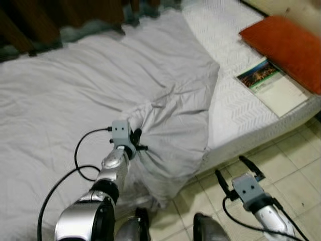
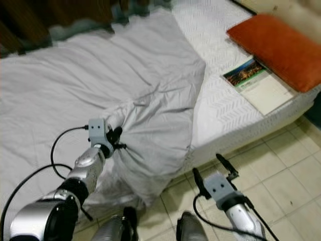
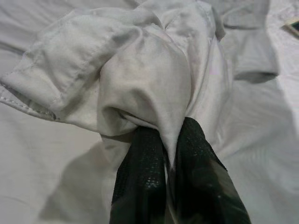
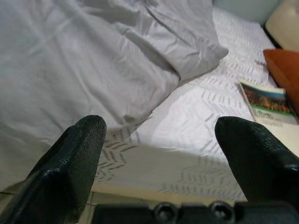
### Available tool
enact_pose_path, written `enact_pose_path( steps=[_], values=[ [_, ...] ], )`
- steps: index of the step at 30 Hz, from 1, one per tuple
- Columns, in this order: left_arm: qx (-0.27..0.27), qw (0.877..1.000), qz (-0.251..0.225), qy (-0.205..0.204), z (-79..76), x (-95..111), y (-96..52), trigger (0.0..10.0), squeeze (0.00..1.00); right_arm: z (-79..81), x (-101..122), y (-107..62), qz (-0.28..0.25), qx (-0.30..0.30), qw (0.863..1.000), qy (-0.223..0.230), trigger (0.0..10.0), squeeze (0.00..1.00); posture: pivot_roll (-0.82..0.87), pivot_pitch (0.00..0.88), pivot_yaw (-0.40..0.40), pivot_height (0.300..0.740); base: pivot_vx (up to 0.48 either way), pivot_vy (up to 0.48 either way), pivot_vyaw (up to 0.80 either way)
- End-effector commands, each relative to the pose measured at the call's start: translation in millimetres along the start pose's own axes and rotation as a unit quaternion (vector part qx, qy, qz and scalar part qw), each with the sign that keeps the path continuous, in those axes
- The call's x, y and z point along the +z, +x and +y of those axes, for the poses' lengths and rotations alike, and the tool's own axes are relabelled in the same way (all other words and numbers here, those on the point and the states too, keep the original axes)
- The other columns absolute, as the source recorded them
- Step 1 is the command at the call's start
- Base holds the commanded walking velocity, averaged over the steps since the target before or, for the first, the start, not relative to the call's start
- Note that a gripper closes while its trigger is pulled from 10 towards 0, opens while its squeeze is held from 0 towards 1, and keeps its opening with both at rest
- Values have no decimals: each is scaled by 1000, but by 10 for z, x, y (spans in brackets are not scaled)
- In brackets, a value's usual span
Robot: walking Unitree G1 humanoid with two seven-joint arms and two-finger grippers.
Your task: Clean up the room
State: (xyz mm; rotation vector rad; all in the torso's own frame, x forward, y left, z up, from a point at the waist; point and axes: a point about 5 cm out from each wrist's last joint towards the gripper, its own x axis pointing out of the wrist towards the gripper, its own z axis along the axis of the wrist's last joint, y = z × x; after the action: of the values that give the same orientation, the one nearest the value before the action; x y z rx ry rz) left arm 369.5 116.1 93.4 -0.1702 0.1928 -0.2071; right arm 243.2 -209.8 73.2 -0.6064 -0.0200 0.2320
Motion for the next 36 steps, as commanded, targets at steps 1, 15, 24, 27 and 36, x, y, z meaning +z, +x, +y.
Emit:
enact_pose_path(
  steps=[1,15,24,27,36],
  values=[
    [-13,999,30,12,-100,-115,-6,10000,0,69,-87,-27,16,18,1000,9,10000,0,-257,150,107,740,0,-480,0],
    [-21,998,38,37,-225,-94,33,10000,0,271,-114,72,24,51,998,37,10000,0,-237,91,122,740,0,-480,0],
    [-26,998,41,51,-300,-74,55,10000,0,327,-138,65,28,61,997,41,10000,0,-243,78,128,740,0,-480,0],
    [-32,997,46,53,-342,-93,56,10000,0,333,-139,80,27,63,997,40,10000,0,-246,71,130,740,0,-480,0],
    [-56,996,50,56,-432,-134,49,10000,0,403,-16,171,17,86,991,103,10000,0,-240,78,136,740,0,-480,0]
  ],
)
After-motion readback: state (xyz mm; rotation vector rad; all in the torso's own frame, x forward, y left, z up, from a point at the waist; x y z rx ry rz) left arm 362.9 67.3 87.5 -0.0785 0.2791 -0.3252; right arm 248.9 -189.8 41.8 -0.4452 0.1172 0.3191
